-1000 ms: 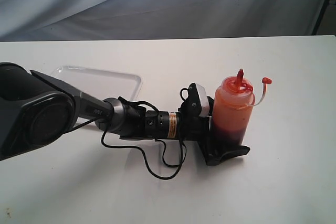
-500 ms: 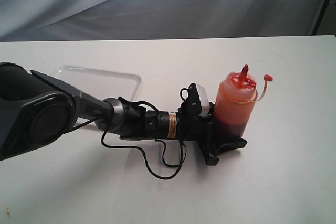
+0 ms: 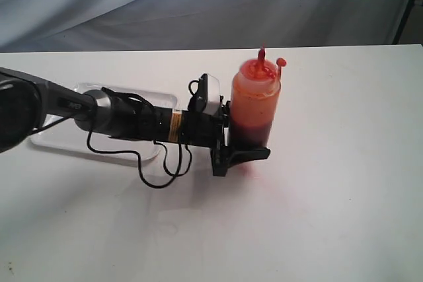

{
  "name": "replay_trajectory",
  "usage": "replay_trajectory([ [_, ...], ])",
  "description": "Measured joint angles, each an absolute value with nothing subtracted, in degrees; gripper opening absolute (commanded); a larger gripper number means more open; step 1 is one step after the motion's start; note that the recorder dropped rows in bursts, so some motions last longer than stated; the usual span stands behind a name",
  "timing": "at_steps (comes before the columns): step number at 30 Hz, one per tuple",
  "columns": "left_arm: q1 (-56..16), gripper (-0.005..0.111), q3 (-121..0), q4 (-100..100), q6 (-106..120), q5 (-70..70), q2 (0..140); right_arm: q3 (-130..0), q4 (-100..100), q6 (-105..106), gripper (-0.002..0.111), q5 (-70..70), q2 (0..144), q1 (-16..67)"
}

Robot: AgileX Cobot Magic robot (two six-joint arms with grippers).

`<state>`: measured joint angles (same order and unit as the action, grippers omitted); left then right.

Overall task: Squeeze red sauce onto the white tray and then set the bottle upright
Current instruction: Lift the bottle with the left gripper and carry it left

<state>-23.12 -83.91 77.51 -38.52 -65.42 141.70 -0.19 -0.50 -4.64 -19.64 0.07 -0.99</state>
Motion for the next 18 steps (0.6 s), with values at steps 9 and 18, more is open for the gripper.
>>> replay_trajectory([
  [9,-19.3,0.0,-83.9,90.2,-51.4,-65.8,133.4,-0.2,-0.5,-4.6,0.0,-19.6,0.1,-1.0],
  [18,-18.2,0.0,-78.3,94.5,-56.9,-61.7,122.9,-0.2,-0.5,-4.6,0.0,-19.6,0.1,-1.0],
])
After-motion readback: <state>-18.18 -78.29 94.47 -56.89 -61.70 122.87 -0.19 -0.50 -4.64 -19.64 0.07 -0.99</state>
